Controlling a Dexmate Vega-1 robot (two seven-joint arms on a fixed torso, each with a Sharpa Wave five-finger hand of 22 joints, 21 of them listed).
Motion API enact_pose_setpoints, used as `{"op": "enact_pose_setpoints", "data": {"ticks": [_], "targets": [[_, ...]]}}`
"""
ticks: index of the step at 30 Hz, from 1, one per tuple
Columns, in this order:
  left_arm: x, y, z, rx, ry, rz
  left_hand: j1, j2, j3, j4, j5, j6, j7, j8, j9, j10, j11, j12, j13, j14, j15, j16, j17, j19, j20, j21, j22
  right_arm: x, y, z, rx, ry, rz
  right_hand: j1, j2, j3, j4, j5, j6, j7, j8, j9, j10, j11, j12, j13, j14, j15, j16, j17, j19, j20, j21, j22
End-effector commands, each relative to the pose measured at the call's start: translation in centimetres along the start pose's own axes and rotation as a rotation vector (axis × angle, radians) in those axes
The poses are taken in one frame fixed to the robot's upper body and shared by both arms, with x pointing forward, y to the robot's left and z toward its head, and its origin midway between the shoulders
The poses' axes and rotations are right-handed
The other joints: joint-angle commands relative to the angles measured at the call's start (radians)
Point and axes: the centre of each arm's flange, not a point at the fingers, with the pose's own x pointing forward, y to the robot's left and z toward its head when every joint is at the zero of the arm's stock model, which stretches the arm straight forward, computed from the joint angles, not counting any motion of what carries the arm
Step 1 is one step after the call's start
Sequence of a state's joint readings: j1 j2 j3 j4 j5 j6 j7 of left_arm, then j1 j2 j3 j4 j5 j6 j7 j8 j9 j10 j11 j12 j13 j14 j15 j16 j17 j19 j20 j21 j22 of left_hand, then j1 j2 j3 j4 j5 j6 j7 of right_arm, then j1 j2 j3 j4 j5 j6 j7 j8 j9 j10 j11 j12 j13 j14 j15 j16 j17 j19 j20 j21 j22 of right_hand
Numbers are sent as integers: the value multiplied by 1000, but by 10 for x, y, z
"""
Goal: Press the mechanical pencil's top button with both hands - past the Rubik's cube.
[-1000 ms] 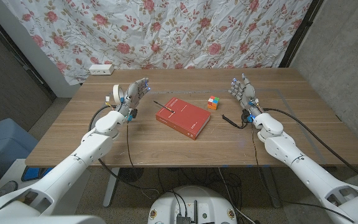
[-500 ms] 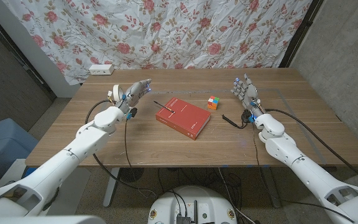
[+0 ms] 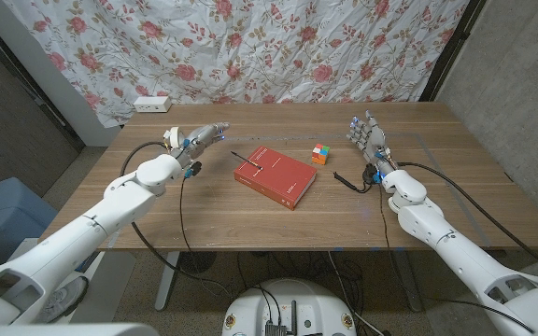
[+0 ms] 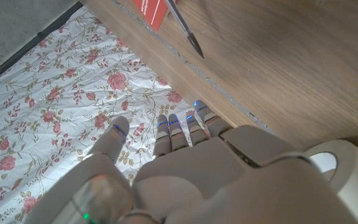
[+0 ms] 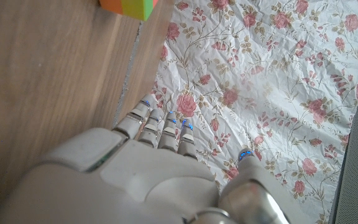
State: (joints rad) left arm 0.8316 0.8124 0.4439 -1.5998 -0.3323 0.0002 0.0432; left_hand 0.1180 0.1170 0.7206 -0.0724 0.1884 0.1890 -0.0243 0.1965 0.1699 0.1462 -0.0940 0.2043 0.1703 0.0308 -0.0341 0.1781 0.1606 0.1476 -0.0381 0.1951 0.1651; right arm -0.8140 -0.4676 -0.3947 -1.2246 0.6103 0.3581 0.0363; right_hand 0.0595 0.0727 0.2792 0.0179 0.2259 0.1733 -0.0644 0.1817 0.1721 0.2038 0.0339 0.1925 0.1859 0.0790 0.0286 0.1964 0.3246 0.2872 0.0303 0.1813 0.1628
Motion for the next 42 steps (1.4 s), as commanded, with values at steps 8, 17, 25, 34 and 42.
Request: {"op": "enact_pose_setpoints", "data": {"ticks": [8,17,25,34,42], "targets": [[-2,28,11,275,5,-102,70,-11,-13,-101,-10,70,-48,8,4,68,-45,1,2,38,-63,-1,3,49,-103,-4,-2,3,8,-2,-17,8,-21,-2,11,8,0,4,13,-3,7,4,10,-6,6,4,11,2,4,-3,1,-3,3,4],[-1,37,20,403,26,-150,127,-40,-12,-124,-13,95,-81,17,5,93,-61,-3,2,47,-76,-2,4,63,-107,-8,-3,4,11,-1,-22,3,-26,-3,12,9,1,4,14,-2,7,4,10,-5,5,3,12,1,4,-8,2,-2,4,4],[-1,40,29,550,44,-186,183,-62,-9,-126,-14,117,-112,24,5,111,-84,-6,2,57,-88,-2,4,72,-111,-11,-3,4,12,-3,-24,7,-23,-5,13,10,1,4,14,-2,7,4,11,-6,5,3,14,1,5,-11,3,-2,4,4],[6,41,45,697,39,-223,268,-108,-12,-126,-17,166,-135,39,6,138,-110,-9,2,63,-105,-4,4,72,-114,-15,-3,5,14,-5,-19,6,-20,-6,13,11,2,4,15,-2,6,4,12,-6,5,3,14,0,5,-14,3,-2,5,4],[16,42,56,810,42,-253,353,-172,-26,-125,-16,203,-165,47,6,168,-122,-12,3,73,-137,-2,4,66,-117,-17,-3,5,13,-6,-13,4,-24,-8,14,12,2,4,16,-2,6,4,12,-7,4,3,15,1,6,-18,4,-2,5,4]]}}
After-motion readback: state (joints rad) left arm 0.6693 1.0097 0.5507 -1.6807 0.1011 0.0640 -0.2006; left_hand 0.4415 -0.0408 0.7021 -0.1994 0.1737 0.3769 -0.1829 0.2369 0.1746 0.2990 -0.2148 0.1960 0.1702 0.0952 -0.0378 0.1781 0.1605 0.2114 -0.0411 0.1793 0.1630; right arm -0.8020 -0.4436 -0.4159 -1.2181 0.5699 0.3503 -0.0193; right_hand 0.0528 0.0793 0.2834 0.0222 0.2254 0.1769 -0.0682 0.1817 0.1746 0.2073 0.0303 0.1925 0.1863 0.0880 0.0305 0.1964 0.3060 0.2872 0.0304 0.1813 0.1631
